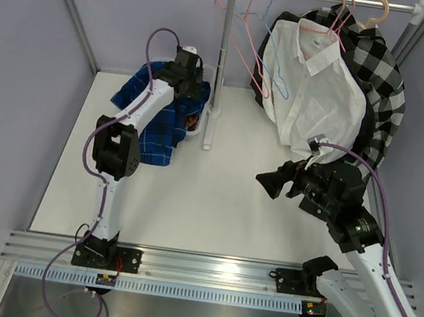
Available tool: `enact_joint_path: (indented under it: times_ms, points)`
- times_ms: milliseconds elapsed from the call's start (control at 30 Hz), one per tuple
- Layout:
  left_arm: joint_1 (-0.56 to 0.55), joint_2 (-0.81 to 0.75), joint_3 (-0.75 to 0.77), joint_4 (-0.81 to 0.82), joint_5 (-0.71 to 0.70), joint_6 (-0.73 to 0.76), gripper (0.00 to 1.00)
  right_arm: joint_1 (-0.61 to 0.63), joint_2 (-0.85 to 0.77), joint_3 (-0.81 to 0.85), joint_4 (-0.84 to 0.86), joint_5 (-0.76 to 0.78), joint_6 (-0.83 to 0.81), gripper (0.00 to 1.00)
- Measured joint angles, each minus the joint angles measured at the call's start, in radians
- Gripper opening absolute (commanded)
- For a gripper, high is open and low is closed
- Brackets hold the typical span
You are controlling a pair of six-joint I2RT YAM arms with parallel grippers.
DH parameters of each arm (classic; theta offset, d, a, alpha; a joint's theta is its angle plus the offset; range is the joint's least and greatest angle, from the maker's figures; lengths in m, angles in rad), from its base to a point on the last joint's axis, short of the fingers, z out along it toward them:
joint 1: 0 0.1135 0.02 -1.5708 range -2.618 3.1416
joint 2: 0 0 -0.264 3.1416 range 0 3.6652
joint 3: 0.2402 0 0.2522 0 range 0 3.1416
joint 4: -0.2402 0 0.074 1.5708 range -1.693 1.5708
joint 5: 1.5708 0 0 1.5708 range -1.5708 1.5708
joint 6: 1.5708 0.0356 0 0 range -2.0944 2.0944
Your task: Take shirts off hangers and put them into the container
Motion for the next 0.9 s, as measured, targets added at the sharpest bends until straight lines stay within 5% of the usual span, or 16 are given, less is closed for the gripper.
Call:
enact_joint_path:
  times_ms: [167, 400, 633, 900]
  points:
    - [-0.004, -0.172, -0.001, -0.055, 0.044, -0.017, 0.96, 0.0, -0.027, 0.0, 0.0, 0.0, 0.0, 0.99]
    - [-0.004, -0.53, -0.122, -0.034, 0.082, -0.068, 0.99, 0.0, -0.046, 0.0, 0.0, 0.0, 0.0, 0.99]
    - [0.07, -1.02, -0.809, 0.23, 0.085, -0.156, 0.99, 0.0, -0.067, 0.0, 0.0, -0.001, 0.0, 0.99]
    - [0.283, -1.225, -1.439, 0.511, 0.147, -0.34, 0.99, 0.0, -0.082, 0.0, 0.0, -0.01, 0.0, 0.99]
